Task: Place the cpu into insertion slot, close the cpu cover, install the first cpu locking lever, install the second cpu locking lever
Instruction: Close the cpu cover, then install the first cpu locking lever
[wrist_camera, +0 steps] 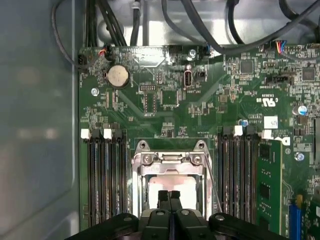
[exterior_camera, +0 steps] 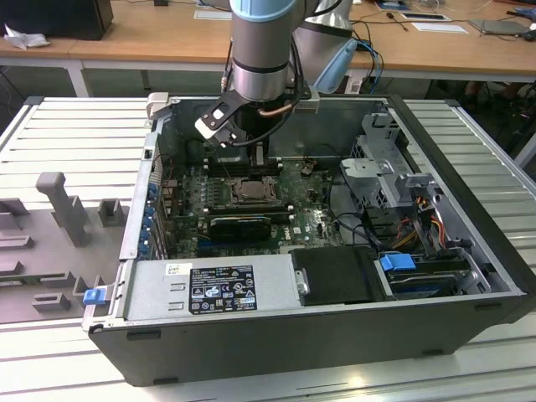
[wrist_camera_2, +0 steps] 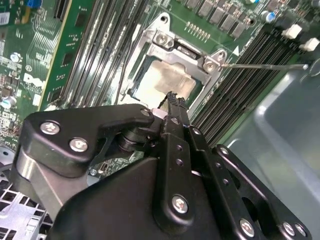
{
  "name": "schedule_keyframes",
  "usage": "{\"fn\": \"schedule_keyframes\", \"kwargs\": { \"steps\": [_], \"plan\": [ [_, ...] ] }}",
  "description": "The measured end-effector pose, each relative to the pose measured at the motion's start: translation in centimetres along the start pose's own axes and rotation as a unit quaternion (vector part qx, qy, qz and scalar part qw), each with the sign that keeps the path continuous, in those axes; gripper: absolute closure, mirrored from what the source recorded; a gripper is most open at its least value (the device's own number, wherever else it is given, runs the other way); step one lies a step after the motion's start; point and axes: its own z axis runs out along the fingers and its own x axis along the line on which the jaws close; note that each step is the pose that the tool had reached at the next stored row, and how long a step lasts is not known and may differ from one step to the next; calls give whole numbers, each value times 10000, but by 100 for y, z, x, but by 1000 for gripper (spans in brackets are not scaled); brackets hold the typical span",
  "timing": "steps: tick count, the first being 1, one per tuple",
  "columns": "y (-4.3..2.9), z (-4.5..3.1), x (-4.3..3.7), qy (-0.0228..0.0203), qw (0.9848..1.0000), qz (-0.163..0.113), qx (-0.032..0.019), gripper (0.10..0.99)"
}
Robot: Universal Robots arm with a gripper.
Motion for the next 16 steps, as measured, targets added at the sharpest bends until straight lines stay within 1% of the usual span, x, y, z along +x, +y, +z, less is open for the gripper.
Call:
{"fn": "schedule_keyframes", "kwargs": {
  "steps": [2,3,4,16],
  "plan": [
    [-27,0,0,0,10000,0,0,980],
    [-58,-1,0,0,10000,0,0,980],
    [-63,-1,0,0,10000,0,0,980],
    [-71,-24,0,0,10000,0,0,980]
  ]
}}
